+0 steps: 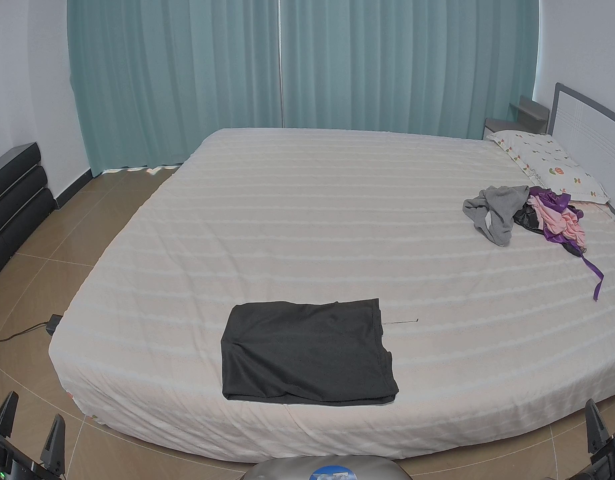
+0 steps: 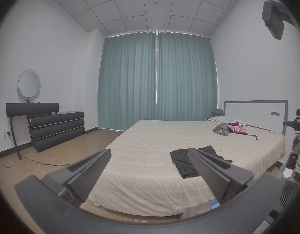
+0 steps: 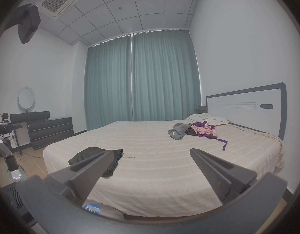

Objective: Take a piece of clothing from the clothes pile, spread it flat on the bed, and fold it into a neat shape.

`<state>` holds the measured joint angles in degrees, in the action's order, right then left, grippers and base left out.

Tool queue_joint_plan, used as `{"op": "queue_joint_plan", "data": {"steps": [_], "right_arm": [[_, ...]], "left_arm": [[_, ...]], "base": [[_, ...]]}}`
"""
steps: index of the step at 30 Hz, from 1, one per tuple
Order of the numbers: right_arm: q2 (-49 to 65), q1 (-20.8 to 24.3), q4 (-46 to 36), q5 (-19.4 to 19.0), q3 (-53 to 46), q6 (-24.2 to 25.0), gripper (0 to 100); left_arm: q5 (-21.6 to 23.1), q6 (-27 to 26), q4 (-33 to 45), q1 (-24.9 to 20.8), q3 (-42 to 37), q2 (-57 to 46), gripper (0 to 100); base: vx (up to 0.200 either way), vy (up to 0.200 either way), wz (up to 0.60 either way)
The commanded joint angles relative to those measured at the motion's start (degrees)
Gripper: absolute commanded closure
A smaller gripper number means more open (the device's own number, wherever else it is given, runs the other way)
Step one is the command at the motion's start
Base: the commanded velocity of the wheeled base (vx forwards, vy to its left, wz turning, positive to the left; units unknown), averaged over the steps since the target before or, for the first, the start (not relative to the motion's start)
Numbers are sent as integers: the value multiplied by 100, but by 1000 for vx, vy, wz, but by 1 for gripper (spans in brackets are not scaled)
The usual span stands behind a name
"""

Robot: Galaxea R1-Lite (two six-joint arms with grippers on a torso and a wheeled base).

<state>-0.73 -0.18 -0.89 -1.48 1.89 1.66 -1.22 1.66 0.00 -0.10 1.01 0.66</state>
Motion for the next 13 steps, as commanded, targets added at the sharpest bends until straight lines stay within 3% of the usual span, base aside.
{"op": "queue_joint_plan", "data": {"steps": [1,13], "right_arm": [[56,1,10,-2,-4,-16,0],[56,1,36,-37,-13,54,0]], "left_arm": [[-1,1,0,1,-101,-39,0],[43,-104,-9,1,-101,-39,0]], "base": [[0,0,0],[0,0,0]]}}
